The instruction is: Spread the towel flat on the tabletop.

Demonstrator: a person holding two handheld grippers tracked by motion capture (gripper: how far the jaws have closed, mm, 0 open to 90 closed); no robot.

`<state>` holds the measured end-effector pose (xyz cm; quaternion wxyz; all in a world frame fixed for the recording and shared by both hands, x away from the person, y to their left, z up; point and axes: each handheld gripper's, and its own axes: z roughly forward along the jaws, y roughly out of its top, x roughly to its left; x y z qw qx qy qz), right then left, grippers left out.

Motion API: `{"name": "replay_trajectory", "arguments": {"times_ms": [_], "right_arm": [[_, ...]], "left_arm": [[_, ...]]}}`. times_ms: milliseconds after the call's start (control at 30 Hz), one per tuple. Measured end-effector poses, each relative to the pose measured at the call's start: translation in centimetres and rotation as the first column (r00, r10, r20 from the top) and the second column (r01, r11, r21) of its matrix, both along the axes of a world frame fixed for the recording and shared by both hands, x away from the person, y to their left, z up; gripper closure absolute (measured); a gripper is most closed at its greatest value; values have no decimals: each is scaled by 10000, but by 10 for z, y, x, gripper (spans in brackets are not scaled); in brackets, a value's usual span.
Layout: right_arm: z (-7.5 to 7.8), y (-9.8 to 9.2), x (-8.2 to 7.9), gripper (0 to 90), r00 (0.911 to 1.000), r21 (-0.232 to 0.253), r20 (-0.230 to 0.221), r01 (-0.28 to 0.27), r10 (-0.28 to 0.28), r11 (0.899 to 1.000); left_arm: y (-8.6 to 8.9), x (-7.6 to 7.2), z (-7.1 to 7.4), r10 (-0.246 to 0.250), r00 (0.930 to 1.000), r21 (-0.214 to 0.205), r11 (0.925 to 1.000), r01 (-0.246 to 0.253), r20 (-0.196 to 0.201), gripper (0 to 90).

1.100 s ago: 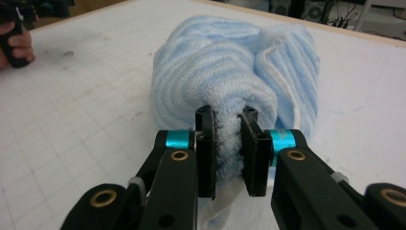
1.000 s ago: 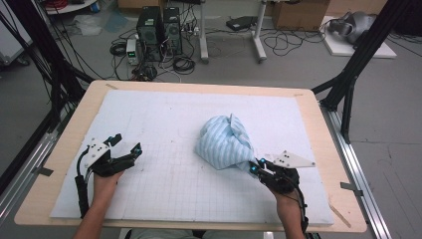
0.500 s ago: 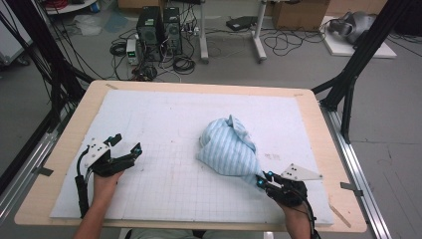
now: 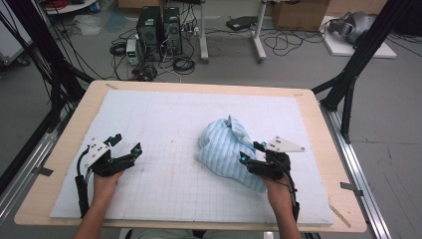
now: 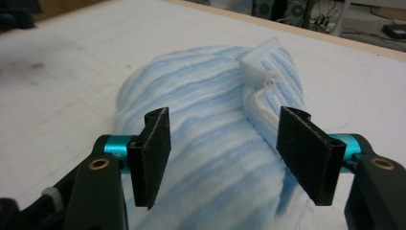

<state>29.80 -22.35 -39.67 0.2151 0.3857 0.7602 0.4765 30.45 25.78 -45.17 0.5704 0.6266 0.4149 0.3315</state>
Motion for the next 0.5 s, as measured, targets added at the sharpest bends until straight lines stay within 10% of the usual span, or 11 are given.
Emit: {"name": "replay_trajectory", "arguments": {"times_ms": [167,333,500], "right_arm": [[-3,16,30,386,9950,-802,-23,989,-994,9919],[-10,13,50,862,9943,-1563,-342,940,-1005,9832],[-6,-6,43,877,9840,-1503,-2,1759,-1779,9729]], "left_arm": [[0,0,0,-17,10000,-9,10000,17,0,174],[0,0,0,-14,10000,-24,10000,14,15,174],[0,0,0,-17,10000,30,10000,17,12,174]]}}
